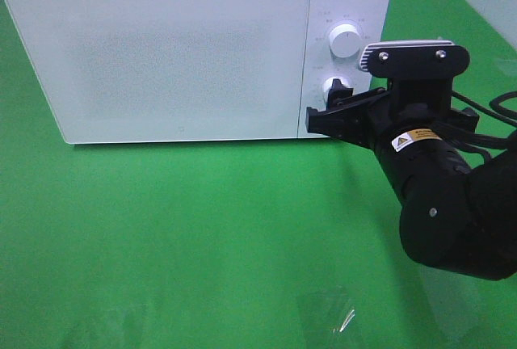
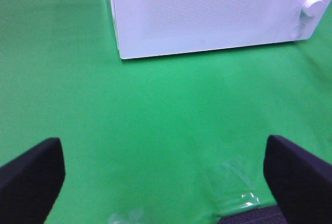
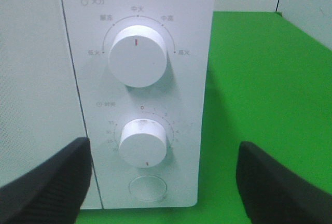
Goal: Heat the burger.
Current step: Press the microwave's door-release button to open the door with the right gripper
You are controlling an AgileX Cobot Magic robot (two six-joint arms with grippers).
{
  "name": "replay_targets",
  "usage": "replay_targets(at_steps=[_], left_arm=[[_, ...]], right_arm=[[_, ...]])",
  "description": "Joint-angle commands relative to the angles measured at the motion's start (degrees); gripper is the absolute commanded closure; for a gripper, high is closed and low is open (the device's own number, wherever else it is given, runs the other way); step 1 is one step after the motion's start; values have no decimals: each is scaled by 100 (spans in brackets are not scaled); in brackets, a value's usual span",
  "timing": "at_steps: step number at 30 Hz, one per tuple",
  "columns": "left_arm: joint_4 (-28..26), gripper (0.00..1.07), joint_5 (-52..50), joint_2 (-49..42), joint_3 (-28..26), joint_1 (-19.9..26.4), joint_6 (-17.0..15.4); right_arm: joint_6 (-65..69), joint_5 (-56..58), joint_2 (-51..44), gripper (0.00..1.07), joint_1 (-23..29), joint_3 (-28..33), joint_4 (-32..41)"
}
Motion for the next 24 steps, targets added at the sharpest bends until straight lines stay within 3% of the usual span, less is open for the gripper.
replay_targets(at_steps=[1, 2, 4, 9, 12, 13, 15, 17, 24], left_arm=[[-6, 9, -74, -126, 23, -23, 17], [-6, 9, -74, -126, 23, -23, 17], [-6, 9, -74, -126, 23, -23, 17], [-6, 9, -74, -126, 23, -23, 17], [-6, 9, -74, -126, 23, -23, 17], [-6, 9, -74, -126, 23, -23, 17], [-6, 9, -74, -126, 23, -23, 17], [-6, 9, -74, -126, 23, -23, 17], [-6, 9, -74, -126, 23, -23, 17]], right_arm=[[1581, -189, 0, 41, 0, -52, -80], [1581, -189, 0, 41, 0, -52, -80], [3398, -52, 0, 49, 0, -52, -80], [4647, 97, 0, 57, 0, -52, -80], [5879, 241, 0, 71, 0, -52, -80], [5879, 241, 0, 71, 0, -52, -80], [6646, 304, 0, 85, 0, -52, -80], [6973, 344, 0, 91, 0, -52, -80], [7632, 602, 0, 105, 0, -52, -69]])
